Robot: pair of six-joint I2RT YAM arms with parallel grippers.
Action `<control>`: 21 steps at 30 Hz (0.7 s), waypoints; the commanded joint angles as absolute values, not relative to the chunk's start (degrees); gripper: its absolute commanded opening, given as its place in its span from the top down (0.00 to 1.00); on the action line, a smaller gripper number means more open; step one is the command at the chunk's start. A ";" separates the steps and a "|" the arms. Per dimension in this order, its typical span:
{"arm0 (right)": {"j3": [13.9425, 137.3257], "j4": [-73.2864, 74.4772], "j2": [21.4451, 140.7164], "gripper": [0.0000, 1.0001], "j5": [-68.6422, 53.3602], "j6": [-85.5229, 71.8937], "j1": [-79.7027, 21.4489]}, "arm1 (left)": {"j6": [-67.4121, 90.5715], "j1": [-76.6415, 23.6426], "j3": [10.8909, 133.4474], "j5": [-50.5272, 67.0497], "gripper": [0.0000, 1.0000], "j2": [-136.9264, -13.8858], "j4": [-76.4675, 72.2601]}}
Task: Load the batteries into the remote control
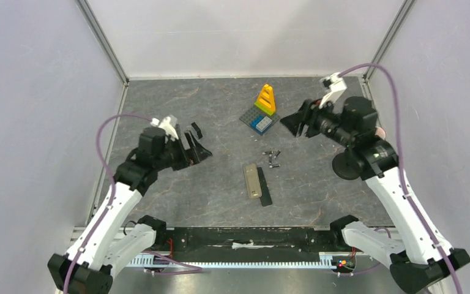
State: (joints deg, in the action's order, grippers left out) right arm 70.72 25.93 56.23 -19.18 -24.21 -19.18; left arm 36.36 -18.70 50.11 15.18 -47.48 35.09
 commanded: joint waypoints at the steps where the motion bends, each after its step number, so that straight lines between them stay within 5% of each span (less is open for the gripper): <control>1: 64.91 23.58 56.39 0.40 -8.92 -26.95 -29.43 | 45.15 -24.85 42.33 16.82 0.09 -49.26 24.02; 10: 56.36 24.94 60.12 0.40 10.26 -32.83 -41.21 | 53.06 -39.82 39.30 3.86 0.09 -63.98 9.59; 21: 53.96 27.48 57.08 0.35 13.06 -34.37 -43.06 | 58.09 -51.68 50.35 -6.71 0.10 -89.14 4.75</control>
